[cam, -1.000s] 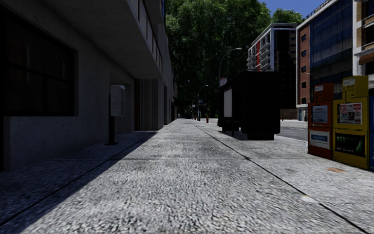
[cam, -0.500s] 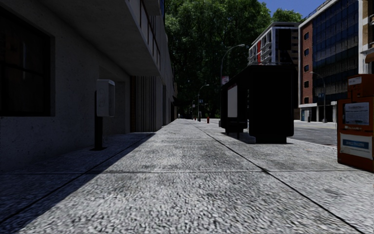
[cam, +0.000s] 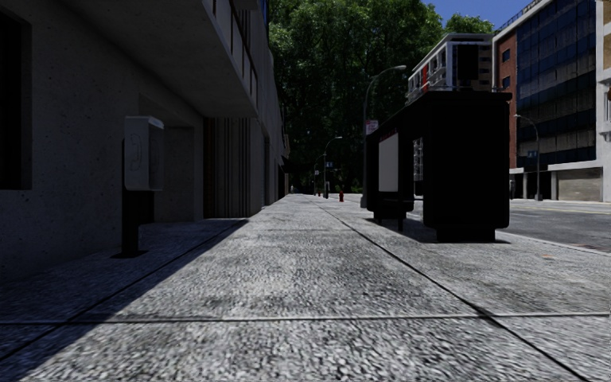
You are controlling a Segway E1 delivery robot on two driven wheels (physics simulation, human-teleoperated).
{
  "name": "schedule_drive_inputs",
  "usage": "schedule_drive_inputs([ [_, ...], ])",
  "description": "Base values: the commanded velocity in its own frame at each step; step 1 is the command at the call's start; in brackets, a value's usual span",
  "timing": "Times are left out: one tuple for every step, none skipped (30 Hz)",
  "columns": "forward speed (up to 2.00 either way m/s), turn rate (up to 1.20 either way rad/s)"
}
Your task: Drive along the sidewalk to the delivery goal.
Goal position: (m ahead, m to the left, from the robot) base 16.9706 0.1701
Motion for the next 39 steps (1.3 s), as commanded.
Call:
schedule_drive_inputs([
  [1.61,0.0],
  [1.61,0.0],
  [1.61,0.0],
  [1.61,0.06],
  [1.61,0.06],
  [1.61,0.24],
  [1.61,0.65],
  [1.61,0.77],
  [1.61,0.8],
  [1.61,0.79],
  [1.61,0.34],
  [1.61,0.21],
  [1.61,0.1],
  [1.61,0.1],
  [1.61,0.02],
  [1.61,0.0],
  [1.61,0.0],
  [1.61,0.0],
  [1.61,0.0],
  [1.61,0.0],
  [1.61,0.0],
  [1.61,0.0],
  [1.61,0.0],
  [1.61,0.0],
  [1.61,0.0],
  [1.61,0.0],
  [1.61,0.0],
  [1.61,0.0],
  [1.61,0.0],
  [1.61,0.0],
  [1.61,0.0],
  [1.61,0.0],
  [1.61,0.0],
  [1.61,0.0],
  [1.61,0.0],
  [1.61,0.0],
  [1.61,0.0],
  [1.61,0.0],
  [1.61,0.0],
])
